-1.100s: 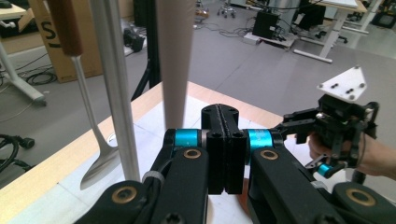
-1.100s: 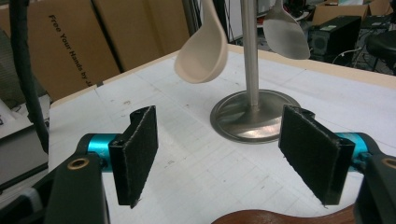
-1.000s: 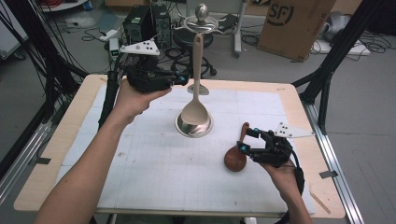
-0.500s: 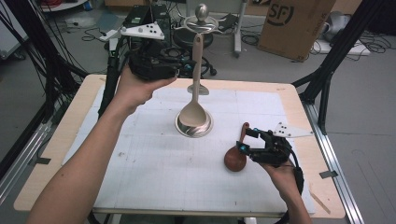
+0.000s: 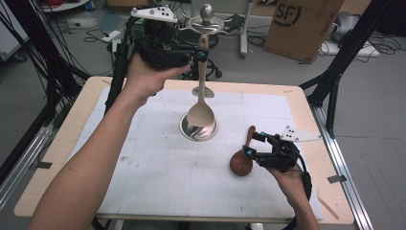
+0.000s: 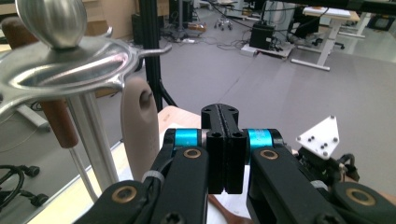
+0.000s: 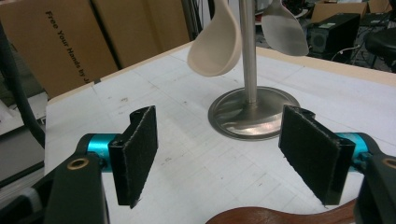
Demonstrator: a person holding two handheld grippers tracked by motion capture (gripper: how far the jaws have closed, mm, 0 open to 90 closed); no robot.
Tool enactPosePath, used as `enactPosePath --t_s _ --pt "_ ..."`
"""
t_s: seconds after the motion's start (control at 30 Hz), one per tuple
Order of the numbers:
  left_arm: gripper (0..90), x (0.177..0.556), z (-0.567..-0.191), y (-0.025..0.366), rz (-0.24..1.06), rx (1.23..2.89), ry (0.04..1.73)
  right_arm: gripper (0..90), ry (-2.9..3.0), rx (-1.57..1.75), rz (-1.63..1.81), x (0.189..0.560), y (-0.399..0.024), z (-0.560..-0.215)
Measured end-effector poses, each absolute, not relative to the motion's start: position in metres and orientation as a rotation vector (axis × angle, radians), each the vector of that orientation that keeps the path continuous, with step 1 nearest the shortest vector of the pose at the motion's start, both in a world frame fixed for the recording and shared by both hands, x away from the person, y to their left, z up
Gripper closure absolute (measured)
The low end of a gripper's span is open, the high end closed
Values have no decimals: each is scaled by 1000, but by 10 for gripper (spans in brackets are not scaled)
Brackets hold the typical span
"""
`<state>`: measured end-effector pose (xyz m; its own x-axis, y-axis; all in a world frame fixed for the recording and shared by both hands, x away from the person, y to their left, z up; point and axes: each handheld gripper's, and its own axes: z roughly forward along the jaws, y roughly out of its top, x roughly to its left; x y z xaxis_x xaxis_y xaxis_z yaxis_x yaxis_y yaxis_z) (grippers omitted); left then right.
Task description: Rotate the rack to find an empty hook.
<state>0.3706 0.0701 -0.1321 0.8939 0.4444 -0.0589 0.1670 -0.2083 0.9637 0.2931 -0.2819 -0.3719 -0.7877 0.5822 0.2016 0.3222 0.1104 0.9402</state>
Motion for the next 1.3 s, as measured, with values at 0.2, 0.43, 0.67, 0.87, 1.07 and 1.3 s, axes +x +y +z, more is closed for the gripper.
enactPosePath --t_s 0.2,0.43,0.67,0.87,1.07,1.3 --pt "897 376 -127 66 272 1779 471 276 2158 910 1740 293 -285 -372" --pt "897 382 -129 61 282 1761 502 275 2153 921 1729 292 -289 -372" --pt "896 385 -131 60 308 1755 530 275 2154 911 1731 292 -288 -372" --pt "897 387 -131 66 328 1744 553 275 2153 911 1733 292 -289 -372" --pt "896 387 -132 67 344 1746 566 275 2159 906 1731 292 -287 -372" --pt "897 390 -132 75 345 1738 571 275 2153 908 1734 292 -288 -372"
